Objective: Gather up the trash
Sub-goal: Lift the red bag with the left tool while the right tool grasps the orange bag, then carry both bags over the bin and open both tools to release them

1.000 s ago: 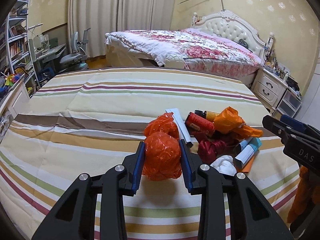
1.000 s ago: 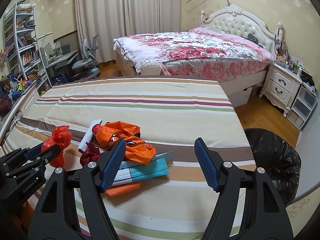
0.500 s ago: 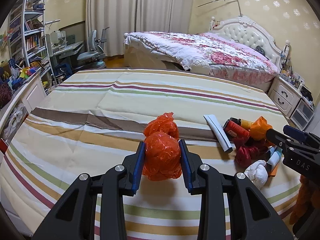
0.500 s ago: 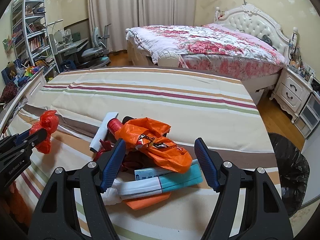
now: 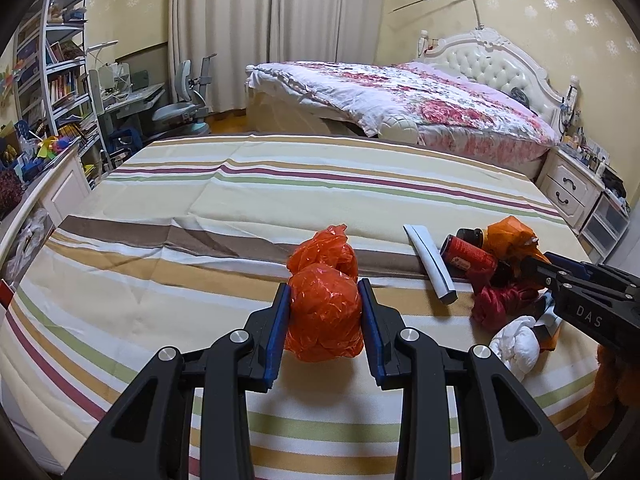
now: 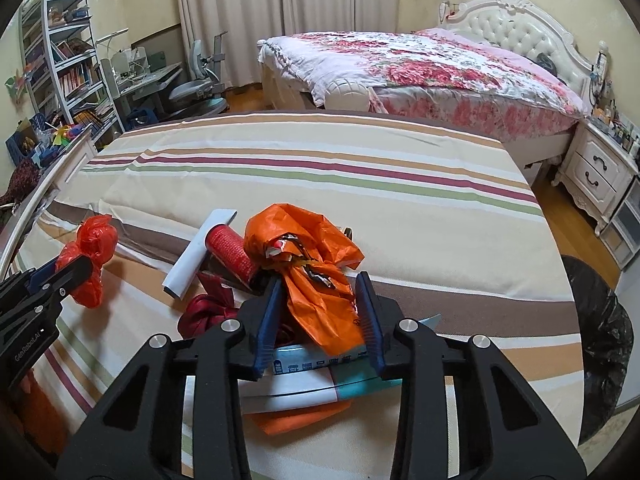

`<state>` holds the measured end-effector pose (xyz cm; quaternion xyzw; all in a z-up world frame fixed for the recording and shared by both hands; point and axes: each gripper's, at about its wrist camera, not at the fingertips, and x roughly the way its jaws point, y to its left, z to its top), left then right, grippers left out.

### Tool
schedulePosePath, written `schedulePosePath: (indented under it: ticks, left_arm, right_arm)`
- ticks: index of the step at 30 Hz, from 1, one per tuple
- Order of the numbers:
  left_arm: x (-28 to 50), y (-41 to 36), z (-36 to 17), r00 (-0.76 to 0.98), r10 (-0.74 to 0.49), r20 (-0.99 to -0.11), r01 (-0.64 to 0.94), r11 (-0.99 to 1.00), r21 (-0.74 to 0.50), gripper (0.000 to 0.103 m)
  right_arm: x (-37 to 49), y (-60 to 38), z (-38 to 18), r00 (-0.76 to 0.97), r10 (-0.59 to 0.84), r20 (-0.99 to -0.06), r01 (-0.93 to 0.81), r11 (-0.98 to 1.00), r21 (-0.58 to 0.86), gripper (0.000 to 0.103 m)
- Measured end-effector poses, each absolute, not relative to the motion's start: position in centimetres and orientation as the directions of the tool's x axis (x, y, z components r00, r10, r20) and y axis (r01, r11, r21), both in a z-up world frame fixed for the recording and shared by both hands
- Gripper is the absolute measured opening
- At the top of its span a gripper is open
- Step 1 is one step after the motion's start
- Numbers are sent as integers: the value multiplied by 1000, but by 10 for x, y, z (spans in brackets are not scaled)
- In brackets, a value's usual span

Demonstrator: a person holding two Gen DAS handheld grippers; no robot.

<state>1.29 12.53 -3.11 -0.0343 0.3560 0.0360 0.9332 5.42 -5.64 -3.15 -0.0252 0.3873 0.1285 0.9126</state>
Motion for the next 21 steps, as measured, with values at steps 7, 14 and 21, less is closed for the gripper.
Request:
schedulePosePath:
  ticks: [7, 14, 21]
  left_arm:
    - [12, 120, -28, 754, 32, -656, -80, 996, -43, 34]
    - [9, 102, -21, 772, -10, -636, -32, 998, -56, 35]
    - [12, 67, -10, 790, -70, -609, 46, 997, -55, 34]
  right_arm:
    - [45, -63, -21, 710, 201, -675, -238, 970, 38, 29]
    - [39, -87, -10, 739, 173, -651, -189, 981, 46, 29]
    - [30, -134, 1, 774, 89, -627, -84, 996, 39, 29]
